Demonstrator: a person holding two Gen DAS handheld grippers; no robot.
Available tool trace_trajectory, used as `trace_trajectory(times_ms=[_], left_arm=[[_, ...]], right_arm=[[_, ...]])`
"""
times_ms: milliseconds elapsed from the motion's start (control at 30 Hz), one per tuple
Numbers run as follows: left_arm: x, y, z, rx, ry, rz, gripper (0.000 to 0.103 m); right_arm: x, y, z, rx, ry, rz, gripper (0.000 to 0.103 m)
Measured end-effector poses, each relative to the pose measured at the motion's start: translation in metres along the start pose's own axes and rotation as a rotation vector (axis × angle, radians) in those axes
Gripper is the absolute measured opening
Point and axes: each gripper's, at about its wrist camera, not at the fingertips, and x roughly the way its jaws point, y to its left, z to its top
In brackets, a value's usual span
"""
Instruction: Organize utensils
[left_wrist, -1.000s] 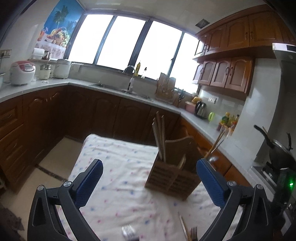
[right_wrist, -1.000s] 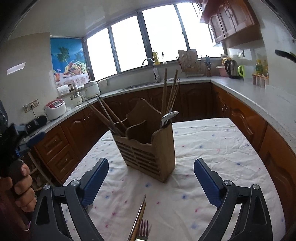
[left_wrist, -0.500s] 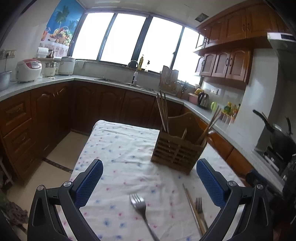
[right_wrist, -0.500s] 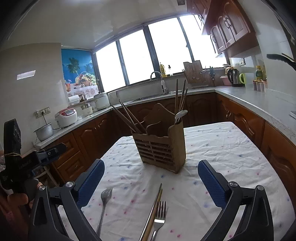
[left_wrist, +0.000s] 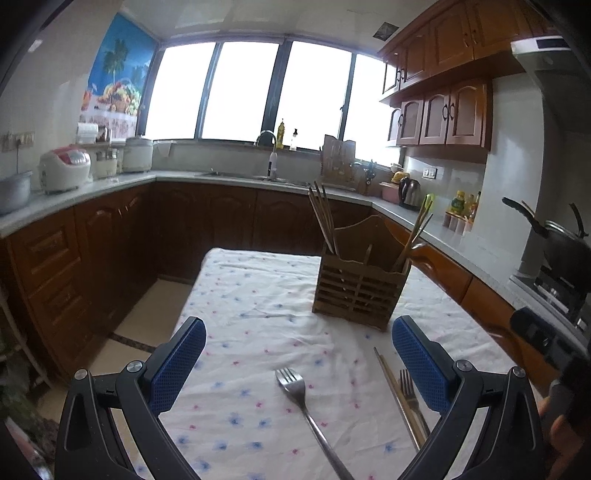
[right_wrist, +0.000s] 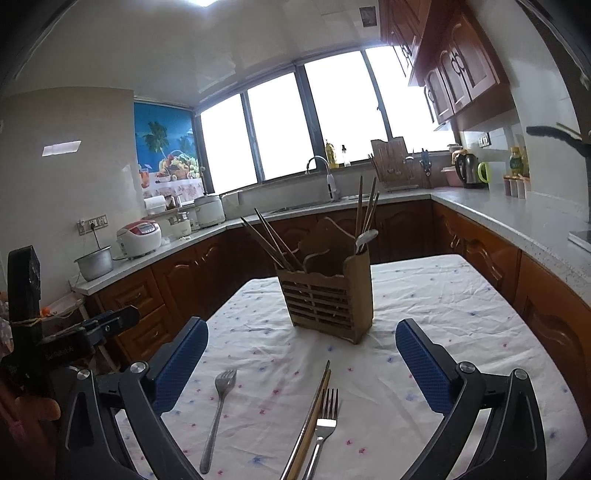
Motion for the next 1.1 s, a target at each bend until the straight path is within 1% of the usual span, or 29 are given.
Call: trace_trajectory(times_ms=[133,233,333,433,500,600,700,833,1100], left_arm=[[-0.014,-0.003,0.007,0.046,-0.037,0.019,0.102],[-0.033,-0.008,0.017,0.078,-0.092,0.025,0.102],[-0.042,-0.011,0.013,0.093,-0.128,0.042,0.102],[-0.036,-0.013,-0.004,0.093,-0.122,0.052,0.102],[-0.028,-0.011,-0.016,0.084,-0.105,0.047,0.102],[-0.016,-0.012,-0.036,0.085,-0.083,0.068,0.102],[-0.009,-0.014,-0.047,0.092,-0.059,0.097,0.102],[-0.006,-0.014,-0.049,0.082,-0.035,0.1,0.102],[-0.01,-0.015,-0.042,0.093,-0.031,0.108,0.102]], right_arm=[[-0.016,0.008,0.019,-0.041,-0.031,-0.004,0.103],[-0.031,0.018,0.039,-0.098,-0.067,-0.017,0.103],[-0.04,0.023,0.048,-0.12,-0.093,-0.016,0.103],[-0.036,0.022,0.037,-0.113,-0.094,-0.021,0.103],[-0.029,0.018,0.021,-0.1,-0.086,-0.038,0.103],[-0.017,0.011,-0.009,-0.076,-0.081,-0.073,0.103],[-0.01,0.004,-0.028,-0.051,-0.063,-0.097,0.103],[-0.009,-0.005,-0.043,-0.018,-0.06,-0.105,0.103],[-0.017,-0.003,-0.045,-0.026,-0.078,-0.113,0.103]])
